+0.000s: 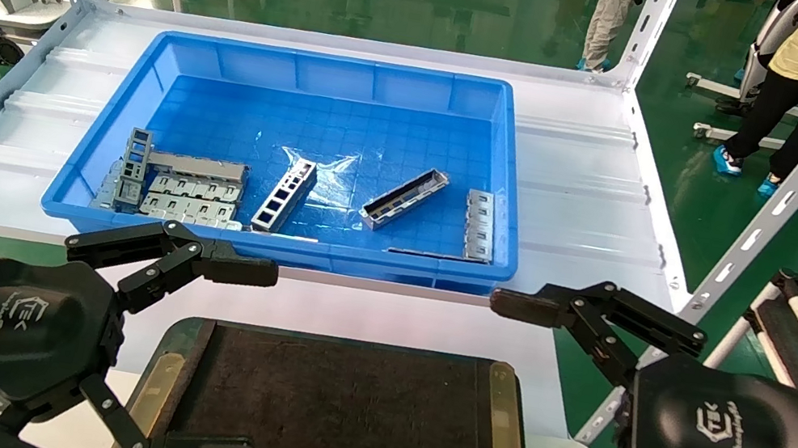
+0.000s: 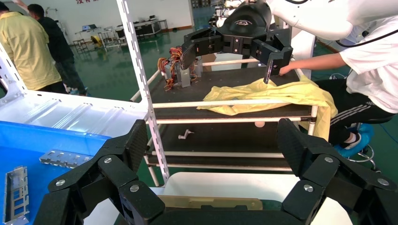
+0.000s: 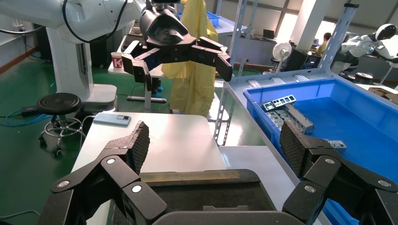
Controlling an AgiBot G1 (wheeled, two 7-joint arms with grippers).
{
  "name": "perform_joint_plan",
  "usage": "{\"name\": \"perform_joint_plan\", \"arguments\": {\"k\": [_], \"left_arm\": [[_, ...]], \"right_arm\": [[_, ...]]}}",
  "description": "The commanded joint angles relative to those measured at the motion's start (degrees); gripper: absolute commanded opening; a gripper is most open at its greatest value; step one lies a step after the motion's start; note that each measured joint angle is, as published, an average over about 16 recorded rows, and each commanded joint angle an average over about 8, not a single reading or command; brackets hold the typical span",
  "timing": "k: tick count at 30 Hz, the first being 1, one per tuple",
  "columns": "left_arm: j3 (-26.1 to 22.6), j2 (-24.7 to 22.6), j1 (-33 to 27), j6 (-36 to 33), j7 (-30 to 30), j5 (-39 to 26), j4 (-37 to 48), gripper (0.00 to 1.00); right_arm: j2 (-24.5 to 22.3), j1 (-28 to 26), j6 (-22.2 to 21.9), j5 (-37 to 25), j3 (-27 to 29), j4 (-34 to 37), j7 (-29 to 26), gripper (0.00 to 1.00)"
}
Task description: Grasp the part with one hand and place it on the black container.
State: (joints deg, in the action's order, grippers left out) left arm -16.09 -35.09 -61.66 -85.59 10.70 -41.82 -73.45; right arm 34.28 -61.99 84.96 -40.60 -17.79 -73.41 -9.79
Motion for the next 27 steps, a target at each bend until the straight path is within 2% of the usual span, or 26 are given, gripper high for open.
{"name": "perform_joint_plan", "arguments": {"k": [1, 27], "left_arm": [[0.0, 0.0, 0.0, 0.0, 0.0, 0.0, 0.0, 1.00], [0.0, 0.0, 0.0, 0.0, 0.0, 0.0, 0.0, 1.00]], "right_arm": [[0.0, 0.0, 0.0, 0.0, 0.0, 0.0, 0.0, 1.00], [0.0, 0.0, 0.0, 0.0, 0.0, 0.0, 0.0, 1.00]]}}
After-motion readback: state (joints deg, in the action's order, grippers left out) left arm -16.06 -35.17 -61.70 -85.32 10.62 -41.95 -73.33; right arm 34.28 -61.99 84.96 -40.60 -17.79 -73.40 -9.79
